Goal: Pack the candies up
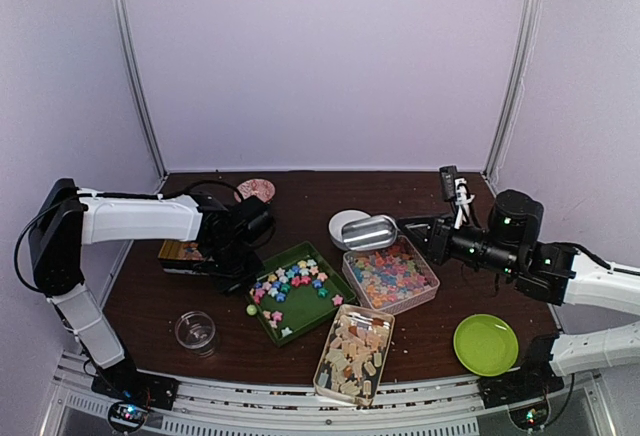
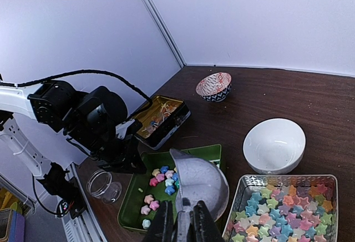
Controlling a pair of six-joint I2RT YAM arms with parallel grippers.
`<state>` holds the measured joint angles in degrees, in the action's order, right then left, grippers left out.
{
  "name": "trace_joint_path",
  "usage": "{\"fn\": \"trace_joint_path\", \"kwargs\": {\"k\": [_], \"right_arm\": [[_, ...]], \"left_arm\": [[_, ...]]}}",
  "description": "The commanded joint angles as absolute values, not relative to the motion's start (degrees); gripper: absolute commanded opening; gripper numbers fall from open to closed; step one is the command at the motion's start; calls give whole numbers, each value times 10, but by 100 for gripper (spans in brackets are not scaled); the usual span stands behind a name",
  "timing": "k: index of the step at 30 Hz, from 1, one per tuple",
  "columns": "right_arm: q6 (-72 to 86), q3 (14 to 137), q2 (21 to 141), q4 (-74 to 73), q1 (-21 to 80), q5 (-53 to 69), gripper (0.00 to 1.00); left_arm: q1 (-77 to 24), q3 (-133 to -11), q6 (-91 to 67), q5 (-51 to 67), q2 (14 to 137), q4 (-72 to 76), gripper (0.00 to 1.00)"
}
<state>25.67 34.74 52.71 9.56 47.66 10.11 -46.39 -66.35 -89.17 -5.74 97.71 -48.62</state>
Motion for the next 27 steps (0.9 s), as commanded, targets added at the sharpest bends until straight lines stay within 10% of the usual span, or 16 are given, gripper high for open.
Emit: {"fn": "trace_joint_path", "kwargs": {"k": [1, 17, 27], "right_arm": [[252, 342, 510, 101, 479, 93, 0], [255, 337, 494, 107, 479, 102, 0], [264, 362, 513, 116, 480, 140, 0]], "left_arm": [[-455, -686, -879, -80, 966, -503, 3], [-426, -707, -841, -131, 899, -523, 0], [-354, -602, -703, -12, 835, -282, 0]]}}
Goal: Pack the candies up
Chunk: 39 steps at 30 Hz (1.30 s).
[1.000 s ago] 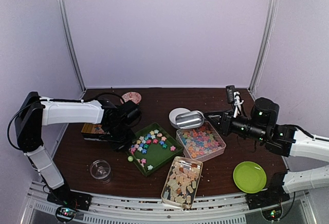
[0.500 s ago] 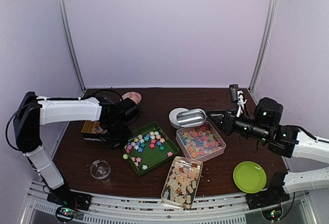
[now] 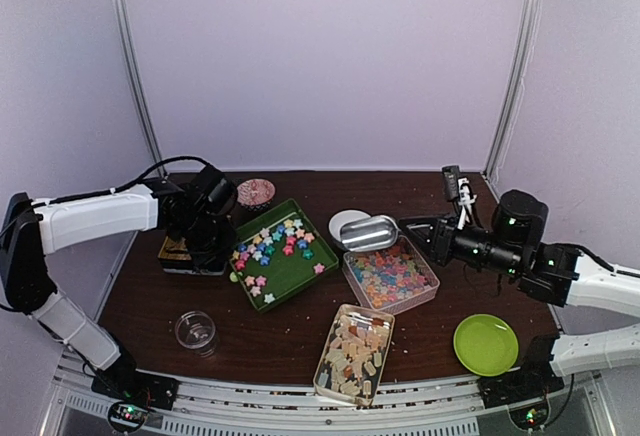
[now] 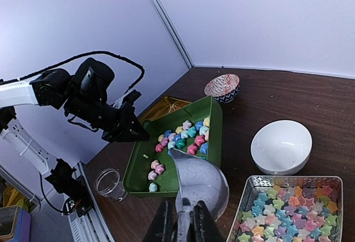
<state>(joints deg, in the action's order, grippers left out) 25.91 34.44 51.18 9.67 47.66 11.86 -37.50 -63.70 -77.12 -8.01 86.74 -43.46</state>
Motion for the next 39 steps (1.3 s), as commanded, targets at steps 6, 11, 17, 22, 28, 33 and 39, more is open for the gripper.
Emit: {"fn": "trace_joint_path", "kwargs": {"k": [6, 11, 17, 22, 28, 33, 39], "right_arm": [[266, 384, 518, 116, 490, 158, 0], [272, 405, 537, 114, 499, 154, 0], [271, 445, 584, 90, 525, 114, 0], [276, 503, 657, 60, 554, 61, 0], [299, 573, 767, 21, 560, 16, 0], [305, 649, 861, -17, 560, 23, 0], [317, 682, 930, 0, 548, 14, 0]], "left_arm": [[-310, -496, -685, 134, 834, -47, 0], [-307, -479, -676, 169, 853, 15, 0], [-307, -468, -666, 155, 860, 17, 0], [-307, -486, -654, 110, 862, -73, 0], [-307, -506, -638, 53, 852, -165, 0], [-308, -542, -614, 11, 862, -235, 0], [-317, -563, -594, -20, 865, -260, 0]]}}
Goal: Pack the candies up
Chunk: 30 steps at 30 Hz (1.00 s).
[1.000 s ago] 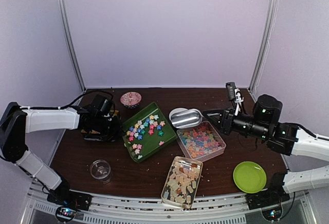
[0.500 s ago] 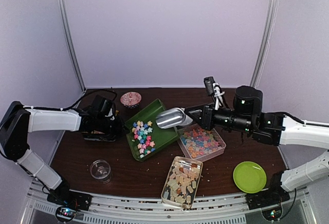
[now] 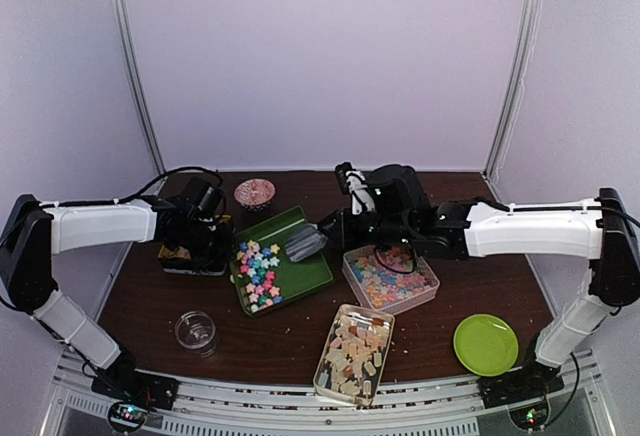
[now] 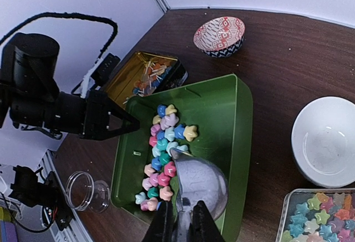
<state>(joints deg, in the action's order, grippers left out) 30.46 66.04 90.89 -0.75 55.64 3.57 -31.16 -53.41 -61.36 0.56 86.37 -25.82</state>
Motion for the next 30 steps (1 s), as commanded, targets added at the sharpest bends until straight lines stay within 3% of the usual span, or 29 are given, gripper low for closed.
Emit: {"fn": "trace_joint_path", "kwargs": {"k": [1, 11, 22, 30], "right_arm": [[318, 684, 938, 2, 546, 8, 0], [276, 769, 1033, -50, 541, -11, 0], [212, 790, 1045, -88, 558, 157, 0], [274, 730, 990, -35, 541, 60, 0]], "left_arm": [[-320, -564, -591, -23, 865, -260, 0], [-347, -587, -569, -50, 874, -253, 0], [-359, -597, -557, -72, 879, -251, 0], [-359, -602, -571, -67, 893, -267, 0]]}}
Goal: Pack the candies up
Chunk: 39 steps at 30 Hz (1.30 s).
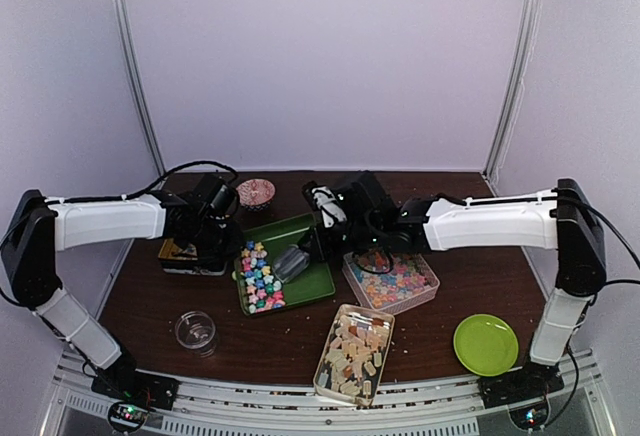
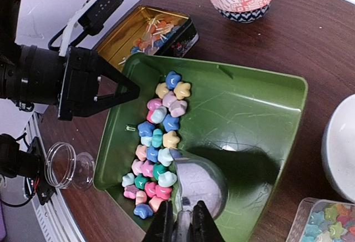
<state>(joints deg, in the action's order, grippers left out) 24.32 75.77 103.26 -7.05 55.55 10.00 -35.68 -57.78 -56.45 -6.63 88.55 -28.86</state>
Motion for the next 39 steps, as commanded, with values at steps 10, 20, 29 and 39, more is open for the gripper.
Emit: {"fn": "trace_joint_path", "kwargs": {"k": [10, 20, 29, 39], "right_arm": [[283, 739, 992, -44, 535, 43, 0], [292, 676, 942, 32, 538, 72, 0], [283, 697, 956, 22, 546, 62, 0], [308, 685, 960, -72, 547, 49, 0]], "left_arm": [[-363, -581, -555, -89, 857, -249, 0], [-427, -484, -442, -287, 752, -98, 0], [-428, -529, -514, -250, 798, -167, 0], [-428, -660, -587, -210, 880, -339, 0]]}}
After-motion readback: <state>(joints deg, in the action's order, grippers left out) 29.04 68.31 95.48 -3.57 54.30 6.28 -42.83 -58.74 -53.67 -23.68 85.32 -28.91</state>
